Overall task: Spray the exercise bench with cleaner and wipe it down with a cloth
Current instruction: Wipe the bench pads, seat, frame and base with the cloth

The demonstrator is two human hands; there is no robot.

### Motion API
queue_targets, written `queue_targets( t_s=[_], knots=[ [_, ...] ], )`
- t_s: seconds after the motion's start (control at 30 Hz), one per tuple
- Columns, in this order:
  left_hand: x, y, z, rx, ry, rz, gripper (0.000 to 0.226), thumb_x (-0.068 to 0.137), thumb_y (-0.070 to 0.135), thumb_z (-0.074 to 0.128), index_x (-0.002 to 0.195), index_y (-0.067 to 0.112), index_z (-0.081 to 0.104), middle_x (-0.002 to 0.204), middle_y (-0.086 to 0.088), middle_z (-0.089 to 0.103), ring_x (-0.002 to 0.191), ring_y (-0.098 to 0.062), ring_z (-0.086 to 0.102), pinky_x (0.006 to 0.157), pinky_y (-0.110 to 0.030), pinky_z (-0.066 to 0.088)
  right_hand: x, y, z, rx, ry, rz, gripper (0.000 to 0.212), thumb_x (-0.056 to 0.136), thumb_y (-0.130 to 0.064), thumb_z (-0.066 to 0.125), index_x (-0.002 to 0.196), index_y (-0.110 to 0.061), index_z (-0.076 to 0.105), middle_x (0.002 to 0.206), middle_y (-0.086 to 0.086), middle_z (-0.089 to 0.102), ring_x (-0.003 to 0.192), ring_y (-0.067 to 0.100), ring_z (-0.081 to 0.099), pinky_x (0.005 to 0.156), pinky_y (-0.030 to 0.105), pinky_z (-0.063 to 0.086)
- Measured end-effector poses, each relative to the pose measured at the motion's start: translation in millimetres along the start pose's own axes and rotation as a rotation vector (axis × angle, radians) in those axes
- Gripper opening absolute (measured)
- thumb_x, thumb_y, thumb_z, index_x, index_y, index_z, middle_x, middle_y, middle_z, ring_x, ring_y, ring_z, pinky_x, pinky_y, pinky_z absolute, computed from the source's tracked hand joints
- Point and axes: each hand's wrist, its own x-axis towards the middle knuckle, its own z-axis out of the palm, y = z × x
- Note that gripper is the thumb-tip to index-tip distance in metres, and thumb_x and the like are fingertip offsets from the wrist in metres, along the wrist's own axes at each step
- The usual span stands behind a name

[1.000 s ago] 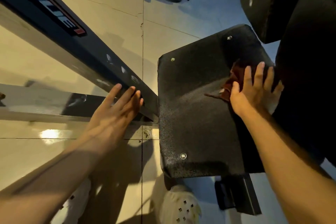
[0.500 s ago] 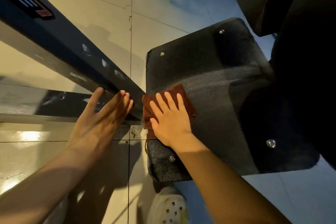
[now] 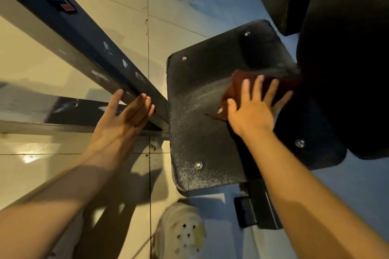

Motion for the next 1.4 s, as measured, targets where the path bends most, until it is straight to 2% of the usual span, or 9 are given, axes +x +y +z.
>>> queue_targets(
  t_s=[0.23, 0.33, 0.5, 0.6, 0.77, 1.03, 1.17, 1.3, 1.4],
  knots=[
    [-2, 2, -2, 0.038, -0.048, -0.015, 0.098, 0.097, 0.042, 0.046, 0.143, 0.005, -0.031, 0.155, -0.020, -0.029, 0.144, -0.036, -0.023, 0.109, -0.066, -0.010, -59, -109, 28, -0.012, -0.137, -0.618, 0.065, 0.103, -0.050, 0.018, 0.156, -0.018, -0.004, 0.163, 0.011, -0.011, 0.148, 0.037, -0.016, 0.109, 0.062, -0.019],
    [0, -1, 1, 0.065, -0.050, 0.013, 0.094, 0.098, 0.045, 0.037, 0.139, 0.003, -0.037, 0.152, -0.021, -0.035, 0.142, -0.036, -0.026, 0.108, -0.067, -0.012, -54, -82, 24, 0.041, -0.102, -0.586, 0.060, 0.104, -0.045, 0.019, 0.156, -0.022, -0.001, 0.164, 0.005, -0.009, 0.149, 0.030, -0.013, 0.115, 0.054, -0.016],
    [-3, -3, -4, 0.036, -0.010, 0.026, 0.086, 0.099, 0.046, 0.025, 0.138, 0.003, -0.038, 0.148, -0.019, -0.041, 0.139, -0.036, -0.034, 0.089, -0.069, -0.033, -18, 33, 2, 0.025, 0.040, -0.057, 0.062, 0.102, -0.047, 0.017, 0.156, -0.024, 0.000, 0.164, 0.006, -0.006, 0.150, 0.030, -0.007, 0.118, 0.056, -0.003],
    [-3, -3, -10, -0.003, 0.003, 0.028, 0.076, 0.098, 0.053, 0.011, 0.146, 0.009, -0.028, 0.154, -0.017, -0.033, 0.142, -0.034, -0.028, 0.096, -0.068, -0.029, -11, 59, -1, -0.046, 0.056, 0.055, 0.067, 0.099, -0.054, 0.013, 0.157, -0.022, 0.000, 0.164, 0.009, -0.005, 0.149, 0.035, -0.005, 0.117, 0.057, 0.004],
    [-1, 1, -21, -0.096, -0.034, 0.018, 0.071, 0.081, 0.039, -0.027, 0.147, 0.013, -0.026, 0.159, -0.009, -0.024, 0.142, -0.026, -0.028, 0.104, -0.058, -0.027, -31, 4, 8, 0.017, 0.007, -0.027, 0.070, 0.099, -0.057, 0.013, 0.155, -0.020, -0.007, 0.163, 0.013, -0.012, 0.146, 0.043, -0.016, 0.109, 0.068, -0.012],
    [1, 0, -24, -0.095, -0.024, 0.019, 0.076, 0.082, 0.037, -0.021, 0.152, 0.009, -0.013, 0.162, -0.010, -0.005, 0.148, -0.029, -0.012, 0.110, -0.053, -0.022, -70, -77, 30, 0.049, -0.106, -0.574, 0.060, 0.103, -0.051, 0.016, 0.156, -0.028, -0.001, 0.164, 0.003, -0.010, 0.149, 0.031, -0.015, 0.114, 0.058, -0.018],
    [1, -5, -27, -0.055, -0.029, 0.065, 0.081, 0.077, 0.033, -0.026, 0.152, 0.007, -0.011, 0.161, -0.012, -0.002, 0.149, -0.031, -0.008, 0.111, -0.054, -0.021, -57, -16, 19, 0.098, 0.040, -0.283, 0.057, 0.102, -0.047, 0.014, 0.156, -0.030, 0.006, 0.164, -0.003, -0.002, 0.151, 0.023, -0.006, 0.117, 0.054, -0.014],
    [4, -7, -34, -0.008, -0.043, 0.090, 0.083, 0.078, 0.033, -0.027, 0.153, 0.010, -0.001, 0.161, -0.011, 0.006, 0.149, -0.033, -0.003, 0.111, -0.055, -0.020, -32, 49, 0, -0.014, -0.017, 0.107, 0.063, 0.100, -0.050, 0.009, 0.156, -0.026, -0.006, 0.164, 0.003, -0.010, 0.150, 0.029, -0.011, 0.116, 0.058, -0.005],
    [7, -4, -34, 0.015, -0.049, 0.105, 0.086, 0.076, 0.032, -0.029, 0.153, 0.010, 0.003, 0.160, -0.012, 0.007, 0.148, -0.036, -0.003, 0.110, -0.056, -0.021, -33, 25, 3, -0.026, 0.004, 0.115, 0.067, 0.098, -0.053, 0.009, 0.156, -0.023, -0.006, 0.163, 0.009, -0.010, 0.148, 0.038, -0.013, 0.110, 0.067, -0.010]
  ],
)
